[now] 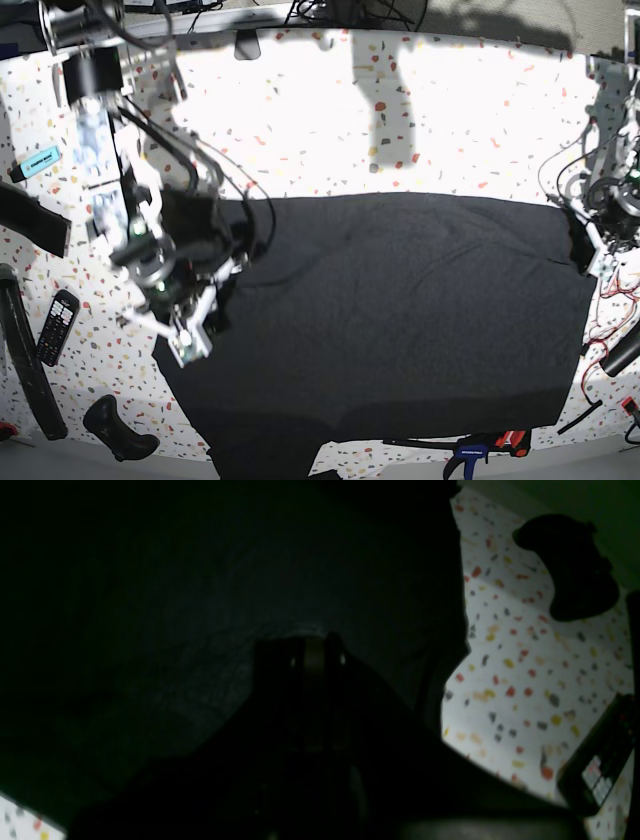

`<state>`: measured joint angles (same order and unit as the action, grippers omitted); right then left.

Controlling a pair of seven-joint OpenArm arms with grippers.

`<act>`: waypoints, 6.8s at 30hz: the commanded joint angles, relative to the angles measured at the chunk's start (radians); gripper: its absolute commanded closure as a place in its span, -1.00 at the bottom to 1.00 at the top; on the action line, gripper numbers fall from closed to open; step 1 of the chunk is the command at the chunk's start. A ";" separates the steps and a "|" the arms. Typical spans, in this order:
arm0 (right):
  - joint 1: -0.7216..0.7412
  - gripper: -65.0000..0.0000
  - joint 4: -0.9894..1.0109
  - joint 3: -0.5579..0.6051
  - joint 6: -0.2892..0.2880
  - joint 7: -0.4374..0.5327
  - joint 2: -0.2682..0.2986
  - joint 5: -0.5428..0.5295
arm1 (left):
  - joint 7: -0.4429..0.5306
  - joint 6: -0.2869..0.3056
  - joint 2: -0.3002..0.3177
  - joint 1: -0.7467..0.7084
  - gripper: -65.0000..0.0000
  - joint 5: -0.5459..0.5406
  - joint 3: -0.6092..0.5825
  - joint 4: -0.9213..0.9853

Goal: Fold the T-shirt properly

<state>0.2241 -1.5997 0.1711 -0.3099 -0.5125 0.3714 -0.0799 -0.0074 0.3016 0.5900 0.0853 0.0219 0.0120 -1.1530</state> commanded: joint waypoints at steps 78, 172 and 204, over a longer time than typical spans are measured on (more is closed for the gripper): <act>0.394 1.00 0.515 -0.007 0.158 0.068 -0.189 0.204 | 0.102 -0.108 -0.041 0.433 1.00 0.145 -0.284 0.441; 0.220 -0.27 0.716 -0.007 0.023 0.299 -0.191 0.095 | -0.160 -0.050 -0.134 0.365 0.46 -0.363 -0.159 0.441; -0.313 -0.27 0.163 -0.009 0.026 0.091 -0.122 0.077 | -0.375 -0.053 -0.054 -0.096 0.46 -0.285 -0.097 0.066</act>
<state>-0.0872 -1.4349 0.1631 -0.2779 -0.3676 0.2409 -0.0242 -0.2501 0.2142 0.5323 0.0151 -0.2806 -0.0734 -1.1023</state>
